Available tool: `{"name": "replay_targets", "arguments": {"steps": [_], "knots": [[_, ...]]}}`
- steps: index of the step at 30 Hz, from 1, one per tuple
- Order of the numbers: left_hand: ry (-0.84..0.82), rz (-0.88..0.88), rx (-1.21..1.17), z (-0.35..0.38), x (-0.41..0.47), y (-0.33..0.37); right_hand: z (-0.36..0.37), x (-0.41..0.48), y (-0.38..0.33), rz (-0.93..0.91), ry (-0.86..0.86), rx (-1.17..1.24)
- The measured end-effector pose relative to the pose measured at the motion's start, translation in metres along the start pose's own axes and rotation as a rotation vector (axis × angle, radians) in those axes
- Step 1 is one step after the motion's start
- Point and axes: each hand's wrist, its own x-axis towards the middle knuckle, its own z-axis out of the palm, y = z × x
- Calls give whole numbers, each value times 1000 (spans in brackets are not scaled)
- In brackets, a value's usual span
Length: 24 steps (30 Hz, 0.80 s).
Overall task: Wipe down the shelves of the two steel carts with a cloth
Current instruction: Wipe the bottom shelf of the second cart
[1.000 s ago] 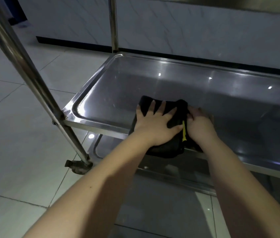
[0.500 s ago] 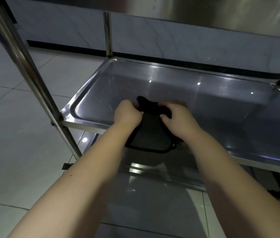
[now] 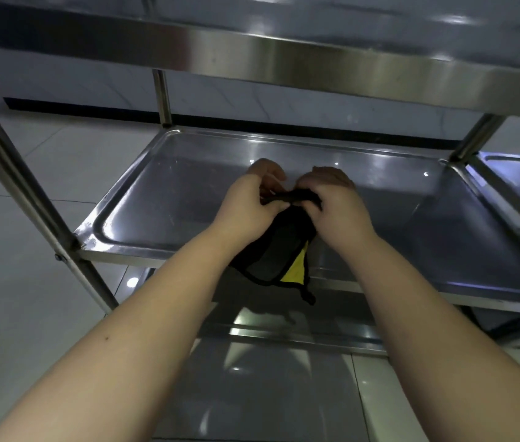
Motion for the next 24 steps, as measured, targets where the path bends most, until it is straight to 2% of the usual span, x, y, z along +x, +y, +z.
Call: {"name": "replay_targets", "arguments": {"steps": [4, 7, 13, 16, 19, 21, 24], "knots": [[-14, -43, 186, -11, -20, -18, -29, -20, 1, -7, 115, -43], [38, 9, 125, -3, -34, -18, -44, -46, -1, -88, 236, -79], [105, 207, 13, 27, -68, -2, -56, -116, 14, -57, 333, -72], [62, 404, 155, 37, -96, -11, -50, -161, 25, -107, 286, -123], [-69, 564, 349, 52, -123, -39, -31, -204, 33, -103, 186, -139], [-176, 544, 400, 66, -139, -61, -15, -228, 37, -20, 106, -60], [-322, 459, 370, 91, -156, -88, 13, -266, 55, -72, 35, -171]]}}
